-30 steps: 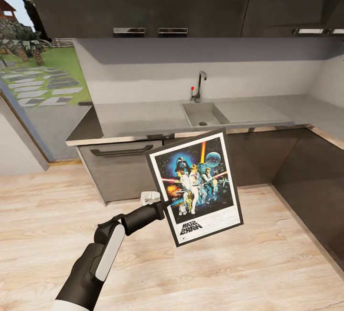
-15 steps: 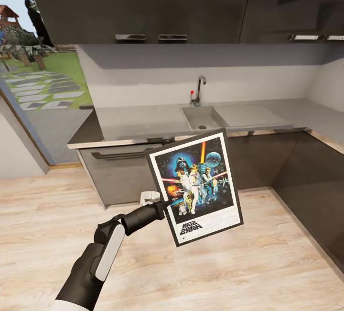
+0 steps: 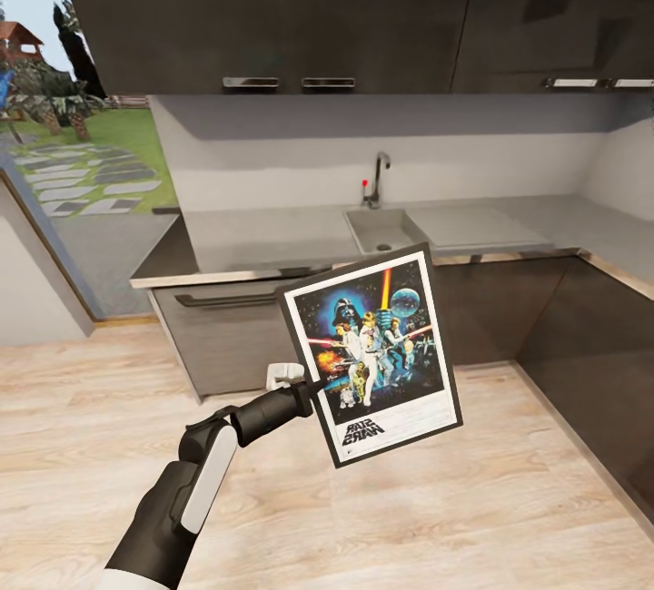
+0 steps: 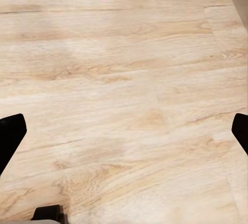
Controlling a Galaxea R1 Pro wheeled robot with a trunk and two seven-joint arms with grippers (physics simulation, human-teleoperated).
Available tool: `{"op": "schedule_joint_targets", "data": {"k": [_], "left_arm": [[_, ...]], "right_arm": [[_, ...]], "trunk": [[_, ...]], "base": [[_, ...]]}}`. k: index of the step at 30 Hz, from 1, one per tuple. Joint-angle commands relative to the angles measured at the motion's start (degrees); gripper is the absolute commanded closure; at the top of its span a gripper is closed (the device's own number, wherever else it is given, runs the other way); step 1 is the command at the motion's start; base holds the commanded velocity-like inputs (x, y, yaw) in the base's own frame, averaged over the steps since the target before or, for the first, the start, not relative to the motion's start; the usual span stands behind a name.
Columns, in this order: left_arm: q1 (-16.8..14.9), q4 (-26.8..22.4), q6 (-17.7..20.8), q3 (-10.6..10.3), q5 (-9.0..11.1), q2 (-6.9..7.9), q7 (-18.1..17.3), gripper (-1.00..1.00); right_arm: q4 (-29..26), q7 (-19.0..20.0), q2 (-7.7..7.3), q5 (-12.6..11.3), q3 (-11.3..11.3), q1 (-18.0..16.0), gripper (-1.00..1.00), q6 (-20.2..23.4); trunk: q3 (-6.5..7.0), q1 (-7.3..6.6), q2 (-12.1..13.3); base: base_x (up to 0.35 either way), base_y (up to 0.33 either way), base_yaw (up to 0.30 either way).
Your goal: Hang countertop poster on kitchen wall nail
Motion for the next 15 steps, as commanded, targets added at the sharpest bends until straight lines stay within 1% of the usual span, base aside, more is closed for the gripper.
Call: {"op": "schedule_joint_targets", "data": {"k": [1,15], "left_arm": [[0.0,0.0,0.4,0.0,0.4,-0.02,0.0,1.00],[0.0,0.0,0.4,0.0,0.4,-0.08,0.0,1.00]], "right_arm": [[0.0,-0.1,0.00,0.0,0.0,0.0,-1.00,-0.2],[0.0,-0.1,0.00,0.0,0.0,0.0,-1.00,-0.2]], "trunk": [[0.03,0.01,0.0],[1.35,0.01,0.0]], "base": [[0.000,0.000,0.000],[0.000,0.000,0.000]]}}
